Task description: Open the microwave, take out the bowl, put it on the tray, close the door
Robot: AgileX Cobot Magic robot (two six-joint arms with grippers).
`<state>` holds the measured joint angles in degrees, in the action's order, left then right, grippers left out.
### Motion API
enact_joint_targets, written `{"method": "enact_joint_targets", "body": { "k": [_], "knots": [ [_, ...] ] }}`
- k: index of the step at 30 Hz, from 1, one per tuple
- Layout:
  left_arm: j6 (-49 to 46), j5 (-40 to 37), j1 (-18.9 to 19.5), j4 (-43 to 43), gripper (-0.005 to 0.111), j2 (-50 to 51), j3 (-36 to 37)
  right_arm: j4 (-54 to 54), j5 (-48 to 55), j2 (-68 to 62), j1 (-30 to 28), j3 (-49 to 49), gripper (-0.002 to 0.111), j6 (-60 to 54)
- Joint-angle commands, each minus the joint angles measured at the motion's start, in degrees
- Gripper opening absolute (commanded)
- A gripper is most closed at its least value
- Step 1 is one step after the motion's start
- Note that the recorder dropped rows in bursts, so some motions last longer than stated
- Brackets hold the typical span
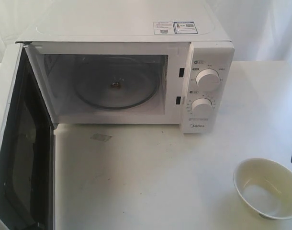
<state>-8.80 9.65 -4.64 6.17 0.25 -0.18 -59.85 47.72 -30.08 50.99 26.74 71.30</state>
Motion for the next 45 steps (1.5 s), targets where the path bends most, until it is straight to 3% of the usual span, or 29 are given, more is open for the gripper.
{"method": "enact_joint_targets", "body": {
  "k": [1,5,10,18,21,30,45],
  "knots": [
    [-3.96,8.26,-0.03,0.21,0.0,-0.25,0.18,0.08,0.42,0.39,-0.07,-0.18,0.0,-0.89],
    [-1.9,10.52,-0.03,0.21,0.0,-0.25,-3.96,0.08,0.42,0.39,-0.07,-0.18,0.0,-2.14],
    [-5.87,4.27,-0.03,0.21,0.0,0.02,-13.97,-0.03,-0.07,0.39,-0.07,-0.18,0.0,-2.15],
    [-2.62,-29.03,-0.03,0.21,0.0,14.91,-34.67,-0.03,-1.13,0.39,-0.07,-0.18,0.0,-2.15],
    [-2.32,-35.83,-0.03,0.21,0.0,20.08,-38.92,-0.03,-1.48,0.39,-0.07,-0.18,0.0,-2.15],
    [-2.32,-30.72,-0.03,1.2,0.0,22.28,-40.61,1.19,-1.48,0.39,-0.07,-0.18,0.0,-2.15],
    [-0.17,-33.38,-0.03,1.94,0.0,22.64,-41.07,2.07,-0.42,0.39,-0.07,-0.18,0.0,-2.92]
  ]
}}
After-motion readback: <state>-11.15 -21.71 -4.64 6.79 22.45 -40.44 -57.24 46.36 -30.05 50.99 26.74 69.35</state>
